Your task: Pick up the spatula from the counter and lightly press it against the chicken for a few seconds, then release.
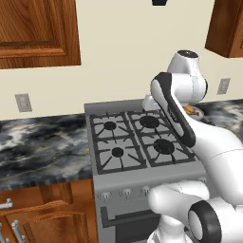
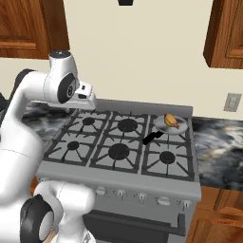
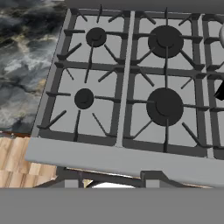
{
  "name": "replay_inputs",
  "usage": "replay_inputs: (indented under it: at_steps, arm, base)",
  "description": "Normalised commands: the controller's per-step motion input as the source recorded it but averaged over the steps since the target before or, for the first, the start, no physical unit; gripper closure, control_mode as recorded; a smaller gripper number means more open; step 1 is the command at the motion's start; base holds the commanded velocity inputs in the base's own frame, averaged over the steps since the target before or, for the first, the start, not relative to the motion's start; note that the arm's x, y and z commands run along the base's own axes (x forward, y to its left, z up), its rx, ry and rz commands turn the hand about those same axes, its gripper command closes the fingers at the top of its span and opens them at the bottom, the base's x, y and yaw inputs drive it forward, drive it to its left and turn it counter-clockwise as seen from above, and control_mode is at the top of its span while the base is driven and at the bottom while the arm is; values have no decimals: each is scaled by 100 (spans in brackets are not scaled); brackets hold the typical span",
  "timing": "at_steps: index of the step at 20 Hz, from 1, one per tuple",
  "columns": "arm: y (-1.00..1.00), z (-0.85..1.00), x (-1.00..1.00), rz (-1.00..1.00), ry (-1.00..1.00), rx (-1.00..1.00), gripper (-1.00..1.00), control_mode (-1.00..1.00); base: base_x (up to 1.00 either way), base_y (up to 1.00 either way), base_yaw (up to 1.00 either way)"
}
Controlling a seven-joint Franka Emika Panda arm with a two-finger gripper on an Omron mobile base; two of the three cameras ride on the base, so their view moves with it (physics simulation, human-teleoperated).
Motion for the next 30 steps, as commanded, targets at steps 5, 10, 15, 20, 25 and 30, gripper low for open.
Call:
replay_inputs:
  at_steps: [5,10,15,20,25,30]
  arm:
    - [0,0,-15,0,0,0,-100,-100]
    - [0,0,-33,-3,-9,0,-100,-100]
    - [-17,0,-39,-9,-10,0,-100,-100]
    - [-34,0,-37,-12,-8,0,-100,-100]
    - [-36,0,-28,-9,-8,0,-100,-100]
    - [-34,0,-20,-8,-8,0,-100,-100]
  base:
    - [0,0,0]
    - [0,0,0]
    - [0,0,0]
    - [0,0,0]
    - [0,0,0]
    - [0,0,0]
